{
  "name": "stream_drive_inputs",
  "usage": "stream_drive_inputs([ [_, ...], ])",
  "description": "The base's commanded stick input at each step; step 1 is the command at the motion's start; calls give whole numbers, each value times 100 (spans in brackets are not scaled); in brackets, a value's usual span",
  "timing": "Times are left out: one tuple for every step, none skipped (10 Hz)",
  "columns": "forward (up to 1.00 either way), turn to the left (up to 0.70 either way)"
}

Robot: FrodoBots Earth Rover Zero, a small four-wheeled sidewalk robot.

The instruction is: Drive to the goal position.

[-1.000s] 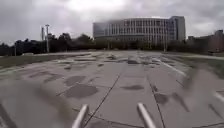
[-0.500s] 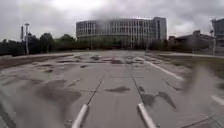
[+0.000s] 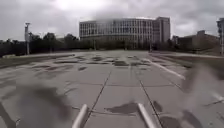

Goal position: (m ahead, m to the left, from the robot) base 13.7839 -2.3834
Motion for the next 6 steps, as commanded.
stream_drive_inputs([
  [100,0],
  [100,0],
  [100,0],
  [100,0],
  [100,0],
  [100,0],
])
